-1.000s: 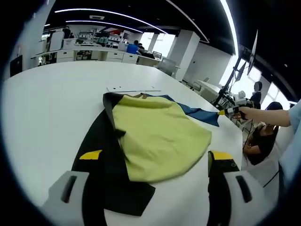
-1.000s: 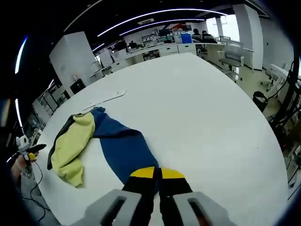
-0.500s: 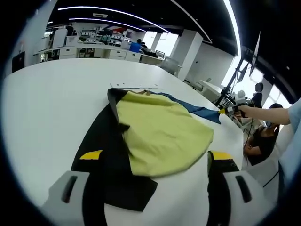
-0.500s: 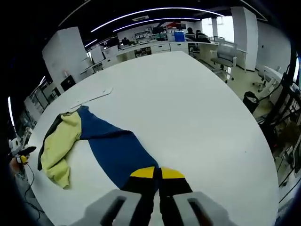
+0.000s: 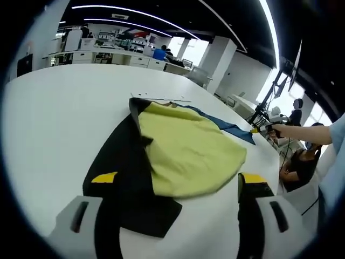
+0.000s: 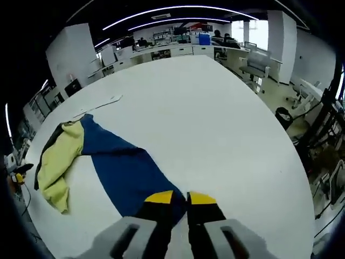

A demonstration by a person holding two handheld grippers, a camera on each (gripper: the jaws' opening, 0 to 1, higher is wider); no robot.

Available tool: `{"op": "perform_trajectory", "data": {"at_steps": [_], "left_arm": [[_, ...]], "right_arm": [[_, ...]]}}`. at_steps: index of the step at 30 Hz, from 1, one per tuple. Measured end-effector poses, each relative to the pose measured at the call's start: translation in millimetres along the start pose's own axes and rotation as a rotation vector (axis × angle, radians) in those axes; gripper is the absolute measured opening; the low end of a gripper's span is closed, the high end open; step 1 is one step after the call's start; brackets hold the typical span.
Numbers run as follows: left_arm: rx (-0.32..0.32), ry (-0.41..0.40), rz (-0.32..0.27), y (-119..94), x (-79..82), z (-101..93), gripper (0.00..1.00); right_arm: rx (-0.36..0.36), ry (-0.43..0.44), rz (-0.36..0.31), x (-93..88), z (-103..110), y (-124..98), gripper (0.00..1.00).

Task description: Fold the garment on the visible template until the final outline fits inside the template.

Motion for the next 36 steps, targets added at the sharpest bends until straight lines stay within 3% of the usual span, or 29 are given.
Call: {"op": "perform_trajectory", "data": {"at_steps": [1,3,7,11,14,16,18,22,27,36], "left_arm": [[-0.001,-0.001,0.000,-0.6,0.4,-0.1,0.87],[-0.007,-0.010,-0.008,-1.6,3.9,-1.1,0.87],[-0.005,0.008,-0.008,-1.9,9.6,-1.8,0.87],[-0.006,0.005,-0.015,-2.4,11.7,-2.0,0.87],[-0.002,-0.001,-0.017,-3.2,11.0,-1.5,0.87],[0.003,-0.006,-0.019,-3.8,10.2,-1.0,0.87],[0.005,-0.012,-0.018,-4.4,8.9,-0.5,0.87],[0.013,-0.022,-0.021,-5.1,7.1,2.1,0.87],[0.015,-0.028,-0.027,-5.5,5.6,1.5,0.86],[0.003,-0.032,-0.045,-4.9,8.3,-4.2,0.86]], "right_arm": [[0.050,0.011,-0.029,8.2,9.8,2.9,0.29],[0.099,0.013,-0.037,15.2,24.4,6.2,0.26],[0.135,-0.188,-0.015,25.4,42.9,32.2,0.32],[0.127,-0.363,0.034,25.0,63.0,48.7,0.27],[0.086,-0.363,0.061,25.5,59.2,61.4,0.26],[0.105,-0.342,0.074,24.1,59.8,67.8,0.26],[0.134,-0.297,0.057,26.1,63.7,68.9,0.18],[0.115,-0.293,0.083,25.1,56.4,70.1,0.00],[0.112,-0.297,0.071,30.7,53.1,63.6,0.00],[0.087,-0.397,-0.009,63.2,63.3,33.3,0.00]]}}
Point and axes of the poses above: the point that each gripper's makers call its tool centre point, and the gripper's own axes: y roughly forward along the fingers, z roughly to its left, x roughly out of its top, the point moved 2 cm from there along -y, roughly backward along the fingers, and after that the axes turned 1 degree about -x, right-handed, at the moved point
